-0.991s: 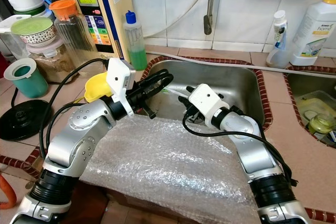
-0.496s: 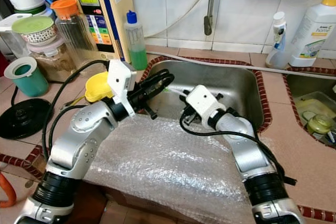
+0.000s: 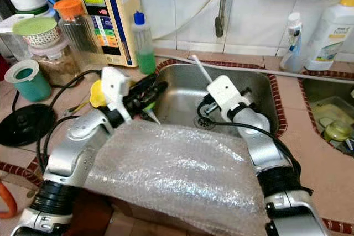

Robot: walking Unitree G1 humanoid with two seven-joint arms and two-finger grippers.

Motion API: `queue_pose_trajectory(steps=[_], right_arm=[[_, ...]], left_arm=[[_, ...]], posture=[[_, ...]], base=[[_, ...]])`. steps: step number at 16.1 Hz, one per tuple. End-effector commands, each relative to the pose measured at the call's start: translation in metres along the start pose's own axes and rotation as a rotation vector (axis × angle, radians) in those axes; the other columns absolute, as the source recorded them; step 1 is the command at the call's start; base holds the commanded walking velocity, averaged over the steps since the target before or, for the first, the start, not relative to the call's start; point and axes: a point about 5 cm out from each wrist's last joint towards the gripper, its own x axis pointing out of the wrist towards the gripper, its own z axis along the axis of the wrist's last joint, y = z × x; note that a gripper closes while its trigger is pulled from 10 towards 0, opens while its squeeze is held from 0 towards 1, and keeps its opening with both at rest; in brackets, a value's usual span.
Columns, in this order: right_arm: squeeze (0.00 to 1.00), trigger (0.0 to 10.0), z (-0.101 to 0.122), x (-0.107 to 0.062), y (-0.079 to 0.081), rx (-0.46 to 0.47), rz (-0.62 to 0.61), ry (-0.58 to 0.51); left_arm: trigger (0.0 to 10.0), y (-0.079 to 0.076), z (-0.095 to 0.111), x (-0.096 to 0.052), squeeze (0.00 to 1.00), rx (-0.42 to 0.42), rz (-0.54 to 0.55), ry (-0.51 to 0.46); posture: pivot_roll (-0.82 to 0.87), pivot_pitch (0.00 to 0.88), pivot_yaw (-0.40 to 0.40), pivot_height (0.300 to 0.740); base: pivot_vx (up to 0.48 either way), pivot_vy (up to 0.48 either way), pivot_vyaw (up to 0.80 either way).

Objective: Kitchen organization

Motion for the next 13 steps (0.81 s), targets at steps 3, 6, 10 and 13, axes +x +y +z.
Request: queue_pose_trajectory(steps=[3, 6, 10, 13], right_arm=[[0.00, 0.0, -0.001, 0.006, -0.002, -0.008, -0.033, 0.004], [0.00, 0.0, -0.013, 0.013, 0.001, -0.040, -0.023, 0.091], [0.00, 1.3, -0.037, 0.018, 0.001, -0.110, -0.007, 0.299], [0.00, 10.0, -0.036, 0.022, -0.003, -0.240, 0.052, 0.343]], left_arm=[[10.0, 0.000, 0.001, 0.001, 1.00, 0.001, 0.000, -0.012], [10.0, 0.007, 0.000, 0.001, 1.00, 0.018, 0.032, -0.009], [10.0, 0.003, -0.021, 0.002, 1.00, -0.004, 0.069, 0.071], [10.0, -0.006, -0.048, 0.015, 1.00, -0.117, 0.071, 0.136]], posture=[[0.04, 0.000, 0.077, 0.740], [0.05, 0.000, 0.075, 0.740], [0.05, 0.000, 0.074, 0.740], [0.07, 0.000, 0.055, 0.740]], base=[[0.000, 0.000, 0.00], [0.000, 0.000, 0.00], [0.000, 0.000, 0.00], [0.000, 0.000, 0.00]])
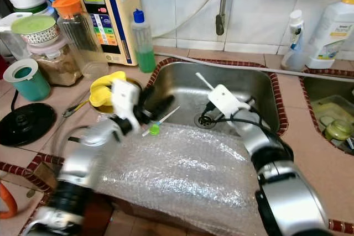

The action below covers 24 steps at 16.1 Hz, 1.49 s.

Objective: Kitchen organization

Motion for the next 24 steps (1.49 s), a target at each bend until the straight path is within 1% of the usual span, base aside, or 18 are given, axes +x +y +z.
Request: queue_pose_trajectory(steps=[1, 2, 3, 4, 6, 7, 8, 9, 10, 11, 14, 16, 17, 18, 19, 21, 22, 24], right_arm=[[0.00, 10.0, 0.001, 0.001, -0.001, -0.076, 0.020, 0.016], [0.00, 10.0, 0.000, 0.001, -0.003, -0.100, 0.018, 0.020], [0.43, 10.0, -0.001, 0.001, -0.005, -0.073, 0.036, 0.031], [1.00, 10.0, -0.002, 0.001, -0.006, -0.062, 0.047, 0.039], [1.00, 10.0, -0.002, 0.001, -0.003, -0.065, 0.095, 0.043], [1.00, 10.0, -0.002, 0.001, -0.001, -0.093, 0.114, 0.048], [1.00, 10.0, -0.005, 0.000, 0.003, -0.124, 0.179, 0.067], [1.00, 10.0, -0.007, 0.000, 0.004, -0.122, 0.194, 0.072], [1.00, 10.0, -0.007, 0.000, 0.002, -0.132, 0.196, 0.075], [1.00, 10.0, -0.006, 0.000, -0.002, -0.109, 0.173, 0.073], [1.00, 10.0, -0.001, 0.001, 0.000, -0.100, 0.172, 0.051], [1.00, 10.0, 0.006, 0.002, -0.003, -0.058, 0.120, 0.007], [1.00, 10.0, 0.013, 0.003, -0.007, -0.003, 0.076, -0.038], [1.00, 10.0, 0.017, 0.002, -0.011, 0.067, 0.038, -0.078], [1.00, 10.0, 0.022, 0.001, -0.013, 0.115, 0.009, -0.127], [1.00, 10.0, 0.023, 0.001, -0.013, 0.157, -0.007, -0.155], [1.00, 10.0, 0.028, -0.001, -0.010, 0.201, -0.021, -0.205], [1.00, 10.0, 0.029, -0.003, -0.003, 0.231, -0.029, -0.238]], left_arm=[[10.0, 0.001, -0.003, 0.005, 1.00, -0.009, 0.016, 0.025], [10.0, -0.003, -0.006, 0.010, 1.00, -0.007, 0.012, 0.034], [10.0, -0.008, -0.008, 0.017, 1.00, -0.023, -0.003, 0.048], [10.0, -0.011, -0.009, 0.021, 1.00, -0.021, -0.014, 0.057], [10.0, -0.015, -0.009, 0.028, 1.00, -0.026, -0.016, 0.063], [10.0, -0.015, -0.010, 0.031, 1.00, -0.027, -0.007, 0.060], [10.0, -0.016, -0.009, 0.035, 1.00, -0.042, 0.007, 0.045], [10.0, -0.016, -0.009, 0.036, 1.00, -0.041, 0.011, 0.040], [10.0, -0.017, -0.009, 0.036, 1.00, -0.041, 0.009, 0.036], [10.0, -0.018, -0.010, 0.035, 1.00, -0.041, 0.009, 0.036], [10.0, -0.014, -0.013, 0.029, 1.00, -0.016, 0.023, 0.036], [10.0, -0.010, -0.013, 0.023, 1.00, -0.008, 0.029, 0.039], [10.0, -0.008, -0.008, 0.019, 1.00, 0.022, 0.038, 0.019], [10.0, -0.004, 0.001, 0.015, 1.00, 0.052, 0.063, -0.028], [10.0, 0.001, 0.014, 0.008, 1.00, 0.108, 0.109, -0.097], [10.0, 0.005, 0.022, 0.001, 1.00, 0.155, 0.142, -0.140], [10.0, 0.010, 0.031, -0.009, 1.00, 0.213, 0.187, -0.190], [10.0, 0.015, 0.032, -0.018, 1.00, 0.208, 0.226, -0.206]], posture=[[0.06, 0.000, 0.054, 0.740], [0.06, 0.000, 0.053, 0.740], [0.05, 0.000, 0.051, 0.740], [0.05, 0.000, 0.050, 0.740], [0.04, 0.000, 0.049, 0.740], [0.03, 0.000, 0.048, 0.740], [0.03, 0.000, 0.046, 0.740], [0.03, 0.000, 0.046, 0.740], [0.03, 0.000, 0.044, 0.740], [0.03, 0.000, 0.044, 0.740], [0.05, 0.000, 0.043, 0.740], [0.05, 0.000, 0.043, 0.740], [0.05, 0.000, 0.041, 0.740], [0.06, 0.000, 0.039, 0.740], [0.06, 0.000, 0.036, 0.740], [0.07, 0.000, 0.036, 0.740], [0.07, 0.000, 0.036, 0.740], [0.07, 0.000, 0.032, 0.740]], base=[[0.000, 0.000, 0.00], [0.000, 0.000, 0.00], [0.000, 0.000, 0.00], [0.000, 0.000, 0.00], [0.000, 0.000, 0.00], [0.000, 0.000, 0.00], [0.000, 0.000, 0.00], [0.000, 0.000, 0.00], [0.000, 0.000, 0.00], [0.000, 0.000, 0.00], [0.000, 0.000, 0.00], [0.000, 0.000, 0.00], [0.000, 0.000, 0.00], [0.000, 0.000, 0.00], [0.000, 0.000, 0.00], [0.000, 0.000, 0.00], [0.000, 0.000, 0.00], [0.000, 0.000, 0.00]])
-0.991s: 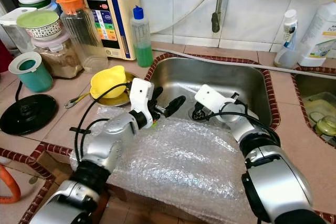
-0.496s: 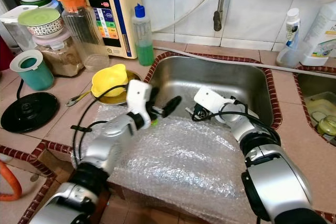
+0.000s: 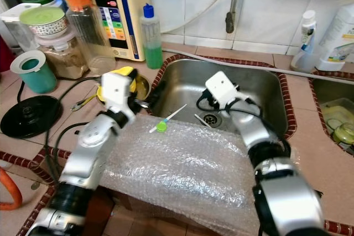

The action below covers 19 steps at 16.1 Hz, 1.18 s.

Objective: Kitchen organization

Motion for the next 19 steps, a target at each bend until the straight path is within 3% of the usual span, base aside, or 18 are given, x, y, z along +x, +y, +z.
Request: queue_pose_trajectory(steps=[1, 6, 8, 9, 10, 11, 12, 14, 19], right_arm=[[1.00, 10.0, 0.007, -0.001, 0.000, 0.030, -0.023, -0.049], [1.00, 10.0, 0.009, -0.013, 0.016, 0.101, -0.017, -0.132], [1.00, 10.0, 0.009, -0.021, 0.024, 0.125, -0.020, -0.170], [1.00, 10.0, 0.007, -0.025, 0.027, 0.128, -0.022, -0.170], [1.00, 10.0, 0.006, -0.027, 0.028, 0.130, -0.025, -0.167], [1.00, 10.0, 0.004, -0.029, 0.031, 0.141, -0.028, -0.160], [0.67, 10.0, 0.002, -0.033, 0.034, 0.147, -0.030, -0.155], [0.61, 10.0, 0.004, -0.037, 0.039, 0.158, -0.034, -0.158], [0.60, 10.0, 0.012, -0.048, 0.043, 0.169, -0.045, -0.187]], left_arm=[[10.0, 0.004, 0.005, -0.004, 1.00, 0.023, 0.021, -0.022], [10.0, 0.008, 0.026, -0.019, 1.00, 0.110, 0.119, -0.106], [10.0, 0.011, 0.021, -0.032, 1.00, 0.133, 0.165, -0.066], [10.0, 0.010, 0.016, -0.037, 0.94, 0.133, 0.159, -0.047], [10.0, 0.009, 0.013, -0.040, 0.12, 0.145, 0.158, -0.029], [10.0, 0.009, 0.011, -0.042, 0.00, 0.145, 0.163, -0.012], [10.0, 0.008, 0.011, -0.043, 0.00, 0.149, 0.179, -0.003], [10.0, 0.007, 0.012, -0.040, 0.00, 0.143, 0.188, -0.005], [10.0, 0.002, 0.009, -0.041, 0.00, 0.126, 0.193, 0.011]], posture=[[0.08, 0.000, 0.030, 0.740], [0.08, 0.000, 0.024, 0.740], [0.08, 0.000, 0.025, 0.740], [0.08, 0.000, 0.028, 0.740], [0.09, 0.000, 0.029, 0.740], [0.09, 0.000, 0.029, 0.740], [0.09, 0.000, 0.029, 0.740], [0.08, 0.000, 0.028, 0.740], [0.06, 0.000, 0.016, 0.740]], base=[[0.000, 0.000, 0.00], [0.000, 0.000, 0.00], [0.000, 0.000, 0.00], [0.000, 0.000, 0.00], [0.000, 0.000, 0.00], [0.000, 0.000, 0.00], [0.000, 0.000, 0.00], [0.000, -0.152, 0.00], [0.000, -0.328, 0.00]])
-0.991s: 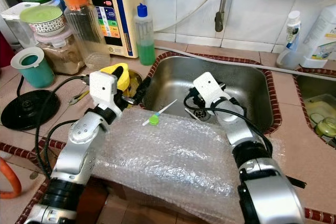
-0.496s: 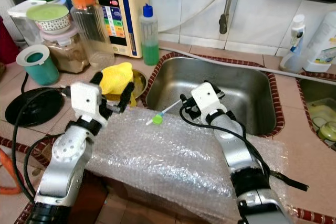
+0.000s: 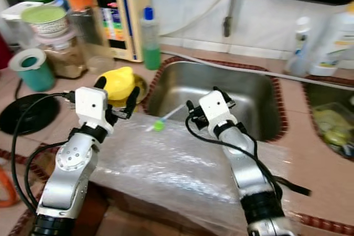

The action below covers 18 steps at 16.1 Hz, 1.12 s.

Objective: Kitchen organization

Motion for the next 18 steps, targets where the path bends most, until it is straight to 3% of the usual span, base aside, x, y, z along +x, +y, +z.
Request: queue_pose_trajectory(steps=[1, 4, 8, 11, 12, 13, 15, 18], right_arm=[[0.60, 10.0, 0.002, -0.004, 0.000, 0.000, 0.001, -0.003], [0.53, 10.0, 0.002, -0.009, 0.006, 0.009, 0.029, 0.004], [0.38, 10.0, 0.004, -0.009, 0.012, 0.009, 0.060, 0.013], [0.33, 10.0, 0.007, -0.009, 0.014, 0.014, 0.072, 0.011], [0.31, 10.0, 0.008, -0.008, 0.014, 0.016, 0.075, 0.010], [0.25, 10.0, 0.010, -0.008, 0.013, 0.035, 0.079, 0.007], [0.00, 10.0, 0.015, -0.008, 0.010, 0.090, 0.110, 0.009], [0.00, 10.0, 0.033, -0.009, 0.003, 0.137, 0.140, -0.014]], left_arm=[[10.0, -0.005, 0.004, -0.001, 0.00, -0.007, -0.009, -0.007], [10.0, -0.006, 0.002, -0.003, 0.00, -0.006, -0.011, 0.002], [10.0, 0.000, -0.001, -0.006, 0.00, -0.008, 0.023, 0.029], [10.0, 0.002, -0.012, -0.011, 0.00, 0.003, 0.033, 0.138], [10.0, 0.002, -0.015, -0.011, 0.00, -0.031, 0.033, 0.159], [10.0, 0.001, -0.017, -0.010, 0.00, -0.024, 0.023, 0.183], [10.0, 0.003, -0.021, -0.005, 0.00, -0.039, 0.011, 0.235], [10.0, 0.007, -0.023, 0.007, 0.00, -0.109, -0.065, 0.301]], posture=[[0.06, 0.000, 0.015, 0.740], [0.06, 0.000, 0.004, 0.740], [0.07, 0.000, -0.008, 0.740], [0.08, 0.000, -0.010, 0.740], [0.08, 0.000, -0.007, 0.740], [0.08, 0.000, -0.003, 0.740], [0.08, 0.000, 0.005, 0.740], [0.06, 0.000, 0.028, 0.740]], base=[[0.000, -0.480, 0.00], [0.000, -0.445, 0.00], [0.000, 0.000, 0.00], [0.000, 0.000, 0.00], [0.000, 0.000, 0.00], [0.000, 0.000, 0.00], [0.000, 0.000, 0.00], [0.000, 0.000, 0.00]])
